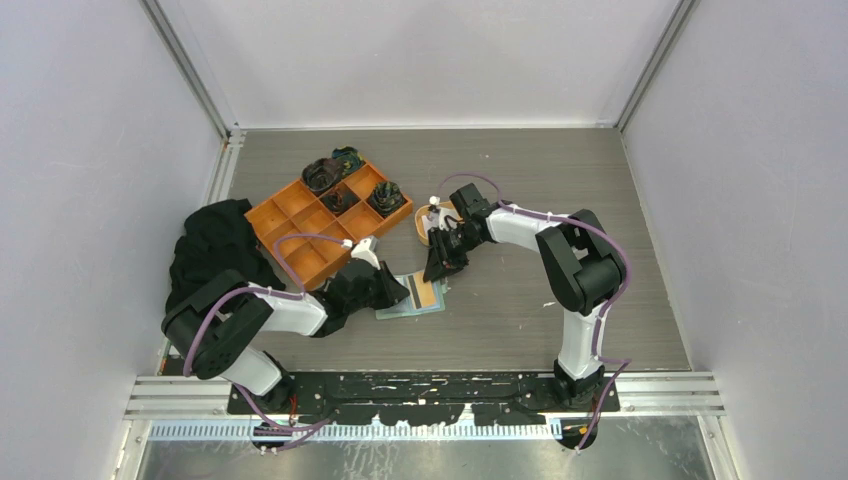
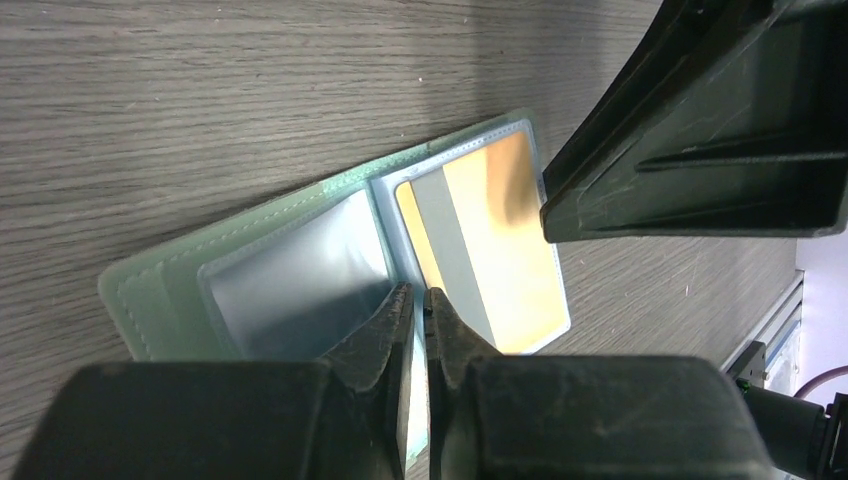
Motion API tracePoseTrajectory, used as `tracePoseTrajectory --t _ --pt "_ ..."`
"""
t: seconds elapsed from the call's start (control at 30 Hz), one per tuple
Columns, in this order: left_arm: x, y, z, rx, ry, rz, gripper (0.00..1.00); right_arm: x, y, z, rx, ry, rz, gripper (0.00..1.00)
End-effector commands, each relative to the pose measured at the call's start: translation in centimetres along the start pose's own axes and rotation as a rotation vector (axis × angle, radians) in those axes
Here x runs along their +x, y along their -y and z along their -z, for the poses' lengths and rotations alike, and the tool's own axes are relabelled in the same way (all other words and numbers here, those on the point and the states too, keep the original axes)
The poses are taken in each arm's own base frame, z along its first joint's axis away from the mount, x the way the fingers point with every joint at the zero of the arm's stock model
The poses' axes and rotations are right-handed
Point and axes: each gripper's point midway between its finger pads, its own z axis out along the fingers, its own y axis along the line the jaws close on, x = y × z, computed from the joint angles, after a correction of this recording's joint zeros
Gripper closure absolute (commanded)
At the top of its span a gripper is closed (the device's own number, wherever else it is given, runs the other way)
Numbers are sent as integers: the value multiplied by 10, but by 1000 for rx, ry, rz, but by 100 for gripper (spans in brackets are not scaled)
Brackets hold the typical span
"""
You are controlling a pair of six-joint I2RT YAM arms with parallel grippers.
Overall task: Put the credit cards into the card holder
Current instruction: Insert the credit card into the card holder.
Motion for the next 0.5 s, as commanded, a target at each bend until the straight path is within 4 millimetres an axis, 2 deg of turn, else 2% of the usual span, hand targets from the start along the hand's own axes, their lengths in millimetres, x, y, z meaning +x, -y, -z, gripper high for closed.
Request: tracePoseTrajectory --t 0.0,0.47 --pt "0 5 -3 6 -4 -20 91 -18 -25 12 -120 48 -2 71" --pt "-2 6 1 13 12 9 90 -13 -44 8 -293 -13 -92 71"
